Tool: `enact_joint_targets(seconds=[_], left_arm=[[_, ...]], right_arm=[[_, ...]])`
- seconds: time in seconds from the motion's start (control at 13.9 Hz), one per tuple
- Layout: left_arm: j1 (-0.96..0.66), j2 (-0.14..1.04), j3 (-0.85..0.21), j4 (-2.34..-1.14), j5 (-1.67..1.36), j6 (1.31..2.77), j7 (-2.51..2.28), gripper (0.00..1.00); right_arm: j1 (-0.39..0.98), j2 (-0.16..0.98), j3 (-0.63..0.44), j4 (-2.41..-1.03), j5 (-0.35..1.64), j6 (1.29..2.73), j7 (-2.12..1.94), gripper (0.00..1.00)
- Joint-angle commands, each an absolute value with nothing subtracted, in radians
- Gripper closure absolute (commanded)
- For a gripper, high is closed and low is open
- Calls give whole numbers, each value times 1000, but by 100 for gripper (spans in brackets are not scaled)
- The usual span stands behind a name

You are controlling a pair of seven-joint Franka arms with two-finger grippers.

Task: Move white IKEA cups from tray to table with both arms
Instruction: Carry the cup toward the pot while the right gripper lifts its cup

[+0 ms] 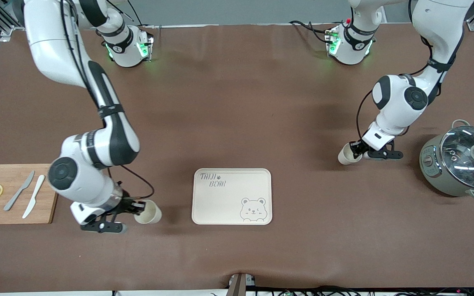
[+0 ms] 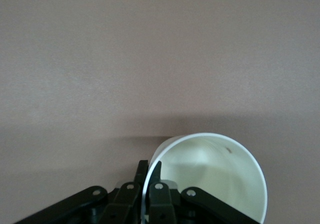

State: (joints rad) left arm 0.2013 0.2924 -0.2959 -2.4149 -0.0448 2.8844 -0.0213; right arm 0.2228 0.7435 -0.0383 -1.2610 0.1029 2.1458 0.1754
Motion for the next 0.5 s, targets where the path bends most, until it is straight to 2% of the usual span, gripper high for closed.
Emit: enact_joint_targets(seconds=[0.0,0.07,0.14,0.22,0.36,0.43], left_arm=[[206,305,-308,-2421,-67,2927,0,100],[206,307,-308,-2421,-67,2928,0,100],[204,307,-308,-2419,-67,2927,-2,79],[201,310,-308,-2419,-66,2925,0,1],[201,298,-308,-2411,-67,2912,-14,0],[202,266,-310,-2408,-67,2857,-20,0]], right_arm=[[157,722,-18,-1276,101,2117,11,100],[132,723,-20,-1279,100,2111,-58,100],[103,724,-20,-1279,100,2111,-118,100],[78,726,-20,-1279,100,2109,-168,100],[35,729,-20,-1282,100,2109,-237,100],[13,730,-21,-1285,100,2109,-271,100]])
